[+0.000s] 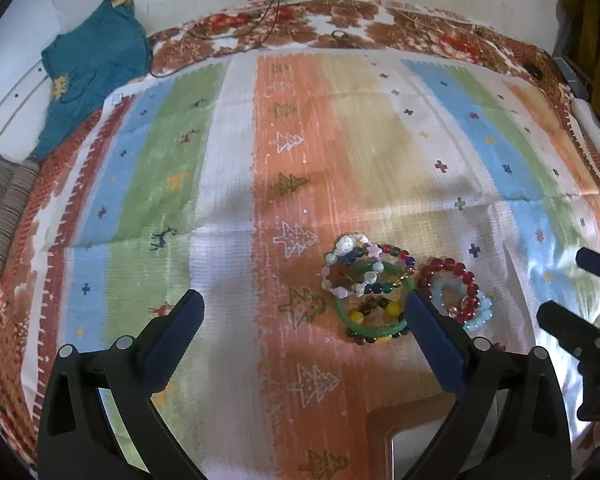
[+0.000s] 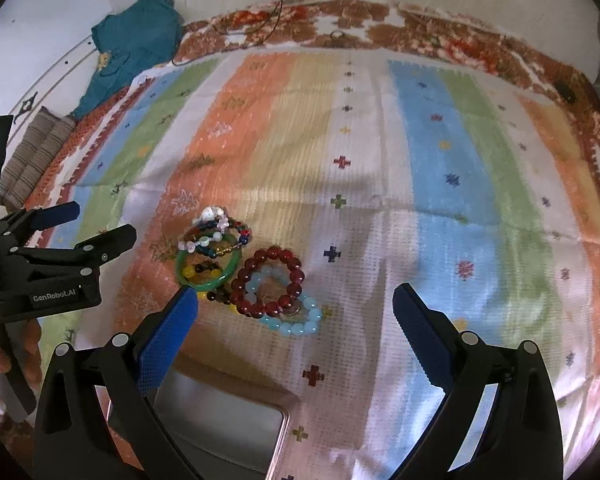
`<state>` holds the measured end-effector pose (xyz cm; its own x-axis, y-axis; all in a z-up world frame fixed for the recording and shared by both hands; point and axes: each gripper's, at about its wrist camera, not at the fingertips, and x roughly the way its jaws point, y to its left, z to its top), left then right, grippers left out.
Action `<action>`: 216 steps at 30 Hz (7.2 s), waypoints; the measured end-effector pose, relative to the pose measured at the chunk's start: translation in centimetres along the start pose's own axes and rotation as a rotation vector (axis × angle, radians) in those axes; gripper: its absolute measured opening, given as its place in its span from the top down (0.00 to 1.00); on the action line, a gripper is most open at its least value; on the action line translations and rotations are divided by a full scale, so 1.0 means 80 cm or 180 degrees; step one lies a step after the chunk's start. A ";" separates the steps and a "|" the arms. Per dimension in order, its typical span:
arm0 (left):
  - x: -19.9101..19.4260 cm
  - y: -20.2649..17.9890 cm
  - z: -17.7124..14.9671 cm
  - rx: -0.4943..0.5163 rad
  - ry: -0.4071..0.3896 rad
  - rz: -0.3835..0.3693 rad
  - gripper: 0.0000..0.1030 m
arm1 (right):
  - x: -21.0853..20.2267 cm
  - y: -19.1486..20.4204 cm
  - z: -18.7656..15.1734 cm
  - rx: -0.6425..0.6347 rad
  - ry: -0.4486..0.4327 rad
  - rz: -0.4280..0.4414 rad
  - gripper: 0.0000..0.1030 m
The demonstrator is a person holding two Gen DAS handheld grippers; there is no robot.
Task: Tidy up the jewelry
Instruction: 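Lower the right tool to the red bead bracelet while the left tool lowers to the white pearl bracelet, then close the right tool on the red bead bracelet while the left tool grasps the white pearl bracelet, then lift and carry the red bracelet with the right tool while the left tool carries the pearls to the tin, then open the right tool over the tin while the left tool releases the pearl bracelet into it, then move the left tool to the multicolour bead bracelet while the right tool approaches the light-blue bracelet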
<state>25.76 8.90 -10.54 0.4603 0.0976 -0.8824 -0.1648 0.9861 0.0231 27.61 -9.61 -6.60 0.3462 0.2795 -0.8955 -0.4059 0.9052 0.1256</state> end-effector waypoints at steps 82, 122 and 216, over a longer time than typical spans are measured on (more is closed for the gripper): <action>0.016 0.016 0.012 -0.0049 0.0057 -0.0206 0.93 | 0.032 0.006 0.018 -0.0184 0.0054 -0.0059 0.86; -0.130 -0.037 -0.033 0.0245 -0.0435 -0.0741 0.93 | -0.086 0.038 -0.026 -0.0348 -0.0514 0.0211 0.86; -0.060 -0.015 -0.019 -0.0208 -0.0128 -0.0368 0.40 | -0.024 -0.002 -0.043 -0.0084 0.0065 -0.0189 0.25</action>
<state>22.44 7.06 -7.01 0.5138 -0.0097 -0.8578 -0.1645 0.9803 -0.1096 24.12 -11.41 -6.36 0.3531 0.2189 -0.9096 -0.4074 0.9112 0.0611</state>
